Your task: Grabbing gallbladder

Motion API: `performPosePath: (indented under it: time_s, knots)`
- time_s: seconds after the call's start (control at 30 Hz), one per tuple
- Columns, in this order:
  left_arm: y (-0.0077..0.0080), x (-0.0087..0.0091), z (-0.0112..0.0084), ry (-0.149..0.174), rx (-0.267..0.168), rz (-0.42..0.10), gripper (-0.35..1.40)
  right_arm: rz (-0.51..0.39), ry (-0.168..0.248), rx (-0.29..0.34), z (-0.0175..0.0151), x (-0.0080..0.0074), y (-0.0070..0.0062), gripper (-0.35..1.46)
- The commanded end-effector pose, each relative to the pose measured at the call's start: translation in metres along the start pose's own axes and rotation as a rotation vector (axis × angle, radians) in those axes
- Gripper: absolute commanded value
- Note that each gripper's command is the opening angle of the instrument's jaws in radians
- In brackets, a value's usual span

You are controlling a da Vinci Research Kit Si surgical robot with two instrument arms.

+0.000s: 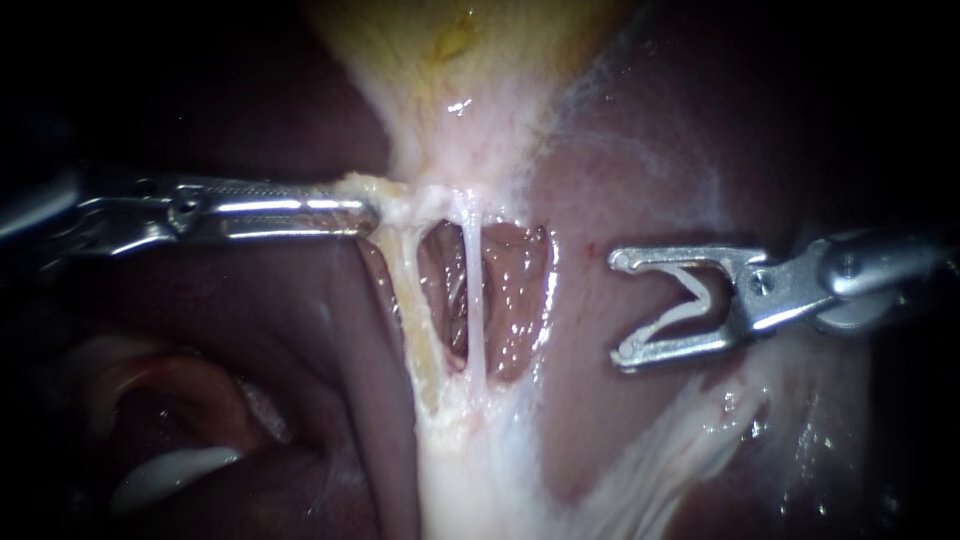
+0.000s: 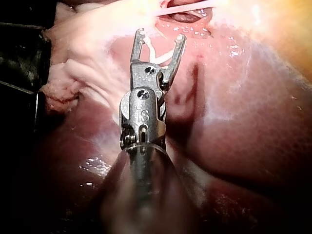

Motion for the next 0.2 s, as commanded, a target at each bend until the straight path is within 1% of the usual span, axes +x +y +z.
performPosePath:
  time_s: [0.03, 0.2]
  knots:
    - [0.0001, 0.0002, 0.0001, 0.000, 0.000, 0.001, -0.35, 0.001, 0.000, 0.000, 0.0000, 0.0000, 0.0000, 0.49]
    - [0.0001, 0.0002, 0.0002, 0.000, -0.003, 0.001, -0.35, 0.000, 0.000, 0.000, 0.0000, 0.0000, 0.0000, 0.49]
